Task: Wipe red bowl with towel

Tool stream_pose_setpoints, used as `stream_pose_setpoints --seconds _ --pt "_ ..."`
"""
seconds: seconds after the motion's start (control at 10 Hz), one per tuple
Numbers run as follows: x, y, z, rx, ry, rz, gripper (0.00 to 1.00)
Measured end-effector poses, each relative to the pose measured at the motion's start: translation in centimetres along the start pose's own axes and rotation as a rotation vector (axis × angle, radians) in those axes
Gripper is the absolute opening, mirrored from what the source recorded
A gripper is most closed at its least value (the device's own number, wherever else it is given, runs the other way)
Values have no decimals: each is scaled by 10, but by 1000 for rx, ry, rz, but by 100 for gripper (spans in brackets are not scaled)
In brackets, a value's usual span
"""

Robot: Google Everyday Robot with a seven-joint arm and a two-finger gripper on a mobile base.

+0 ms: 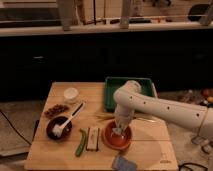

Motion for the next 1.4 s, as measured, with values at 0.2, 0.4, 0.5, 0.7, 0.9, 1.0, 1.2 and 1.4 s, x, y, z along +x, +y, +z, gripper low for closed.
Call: stream_pose_setpoints --seconds 0.2,0.4,0.5,0.7,0.9,1.0,1.2,1.4 --pt "-13 -17 1 40 -23 -74 0" --pt "-35 -26 2 65 -72 -154 0" --pt "-44 -22 4 66 -92 -177 0" --pt "-65 -6 8 56 -137 -215 0" --pt "-69 18 11 52 -160 -192 0" --pt "-62 27 10 57 -155 -167 0" --pt "-36 39 6 65 -123 -103 0" --pt "-15 33 0 66 -87 -75 0"
